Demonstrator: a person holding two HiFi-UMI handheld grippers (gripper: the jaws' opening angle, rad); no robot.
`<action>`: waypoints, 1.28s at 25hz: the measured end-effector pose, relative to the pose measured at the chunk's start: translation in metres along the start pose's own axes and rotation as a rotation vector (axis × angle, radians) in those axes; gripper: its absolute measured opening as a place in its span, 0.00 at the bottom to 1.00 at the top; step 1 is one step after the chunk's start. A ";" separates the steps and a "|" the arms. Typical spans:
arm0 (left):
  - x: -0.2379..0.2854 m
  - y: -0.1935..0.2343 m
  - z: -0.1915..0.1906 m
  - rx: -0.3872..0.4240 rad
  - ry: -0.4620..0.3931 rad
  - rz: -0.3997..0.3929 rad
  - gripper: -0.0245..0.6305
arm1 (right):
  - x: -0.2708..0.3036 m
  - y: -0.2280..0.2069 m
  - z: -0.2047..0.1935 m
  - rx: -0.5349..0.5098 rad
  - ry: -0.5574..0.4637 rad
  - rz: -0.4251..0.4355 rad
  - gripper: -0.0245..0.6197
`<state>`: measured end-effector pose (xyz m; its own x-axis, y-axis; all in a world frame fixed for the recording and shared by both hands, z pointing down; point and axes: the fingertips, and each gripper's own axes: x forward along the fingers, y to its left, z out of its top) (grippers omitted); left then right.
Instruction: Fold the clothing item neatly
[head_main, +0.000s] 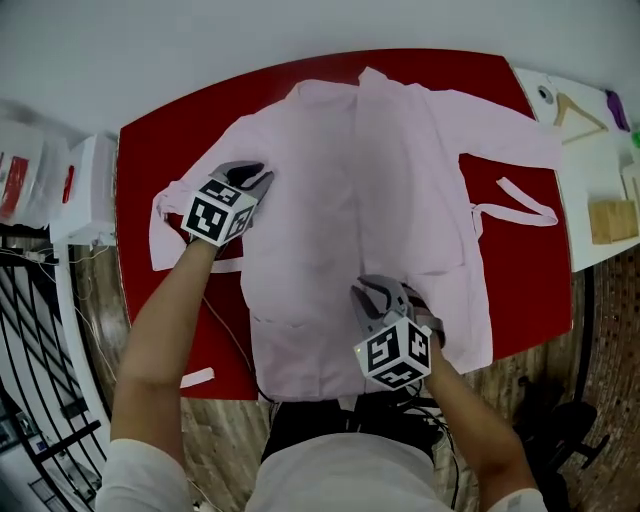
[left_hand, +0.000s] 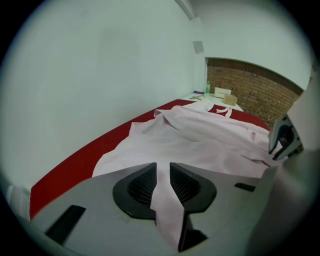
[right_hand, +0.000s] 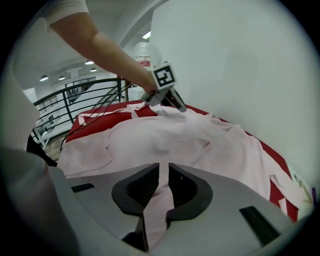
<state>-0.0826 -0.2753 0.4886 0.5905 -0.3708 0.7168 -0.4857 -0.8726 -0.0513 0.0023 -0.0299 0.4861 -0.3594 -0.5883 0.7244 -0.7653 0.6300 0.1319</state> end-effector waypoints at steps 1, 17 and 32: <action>0.009 0.009 0.001 0.005 0.012 0.000 0.16 | 0.008 0.007 0.005 -0.017 0.004 0.009 0.13; 0.070 0.076 -0.016 0.096 0.209 0.030 0.04 | 0.054 0.022 -0.012 0.066 0.157 0.023 0.13; 0.001 0.054 -0.009 -0.166 -0.035 0.020 0.05 | 0.035 0.010 0.010 0.035 0.029 -0.031 0.13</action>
<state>-0.1138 -0.3205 0.4928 0.6006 -0.4006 0.6920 -0.5952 -0.8019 0.0524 -0.0237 -0.0491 0.5059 -0.3203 -0.5917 0.7398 -0.7939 0.5937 0.1312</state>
